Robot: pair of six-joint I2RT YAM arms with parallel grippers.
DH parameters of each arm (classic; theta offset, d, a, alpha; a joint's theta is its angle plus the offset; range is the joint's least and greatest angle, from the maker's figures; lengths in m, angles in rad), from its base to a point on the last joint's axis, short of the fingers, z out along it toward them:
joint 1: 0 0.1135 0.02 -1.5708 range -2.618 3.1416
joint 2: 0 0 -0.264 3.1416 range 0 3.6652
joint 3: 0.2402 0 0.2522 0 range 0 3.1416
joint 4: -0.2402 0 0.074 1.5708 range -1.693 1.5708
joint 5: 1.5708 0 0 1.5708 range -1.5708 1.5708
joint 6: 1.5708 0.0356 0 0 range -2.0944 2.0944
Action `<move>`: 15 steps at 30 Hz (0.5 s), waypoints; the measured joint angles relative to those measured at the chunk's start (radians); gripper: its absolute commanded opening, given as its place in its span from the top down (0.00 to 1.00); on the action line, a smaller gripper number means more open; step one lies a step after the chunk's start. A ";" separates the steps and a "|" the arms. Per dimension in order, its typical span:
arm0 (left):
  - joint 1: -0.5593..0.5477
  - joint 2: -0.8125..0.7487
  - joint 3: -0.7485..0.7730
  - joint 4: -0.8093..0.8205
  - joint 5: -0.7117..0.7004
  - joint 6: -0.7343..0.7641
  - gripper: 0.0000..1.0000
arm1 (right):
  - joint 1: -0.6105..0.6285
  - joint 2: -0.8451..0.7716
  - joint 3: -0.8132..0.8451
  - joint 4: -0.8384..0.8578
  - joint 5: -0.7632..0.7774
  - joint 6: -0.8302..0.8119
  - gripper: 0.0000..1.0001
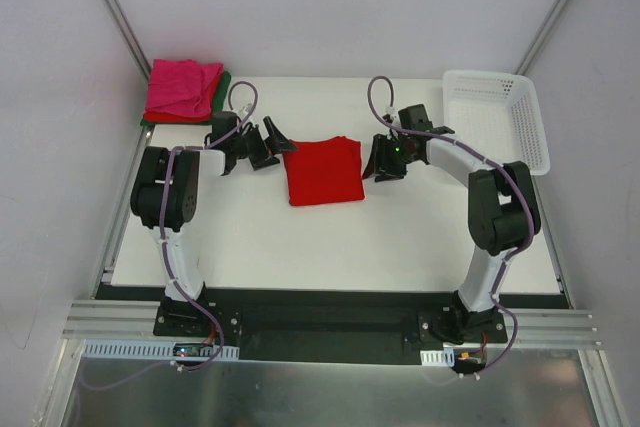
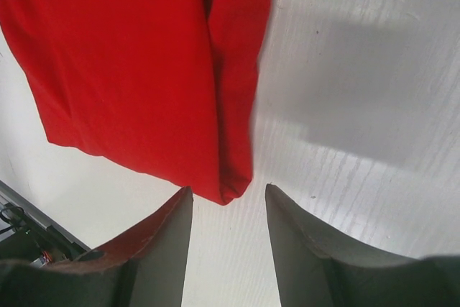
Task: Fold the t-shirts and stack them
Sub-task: Put the neatly folded tshirt into the corner of the board with the left arm
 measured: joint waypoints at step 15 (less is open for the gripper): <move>-0.023 0.002 -0.020 -0.002 0.005 0.044 0.01 | 0.000 0.048 0.050 -0.027 0.013 0.001 0.52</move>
